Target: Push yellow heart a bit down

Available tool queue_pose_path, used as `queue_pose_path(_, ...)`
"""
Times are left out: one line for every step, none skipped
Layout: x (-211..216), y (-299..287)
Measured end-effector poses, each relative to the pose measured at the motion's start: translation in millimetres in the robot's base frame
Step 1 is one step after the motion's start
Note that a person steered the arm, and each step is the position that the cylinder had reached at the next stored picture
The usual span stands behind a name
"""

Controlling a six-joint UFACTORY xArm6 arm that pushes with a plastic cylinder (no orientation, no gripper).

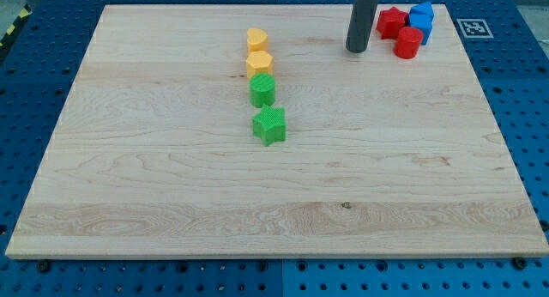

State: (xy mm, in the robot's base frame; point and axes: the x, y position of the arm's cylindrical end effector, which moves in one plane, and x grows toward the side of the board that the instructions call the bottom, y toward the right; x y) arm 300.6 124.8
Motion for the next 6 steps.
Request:
queue_pose_path(-6, -5)
queue_pose_path(-10, -33)
queue_pose_path(-40, -72)
queue_pose_path(-53, -127)
queue_pose_path(-51, -174)
queue_pose_path(-51, -175)
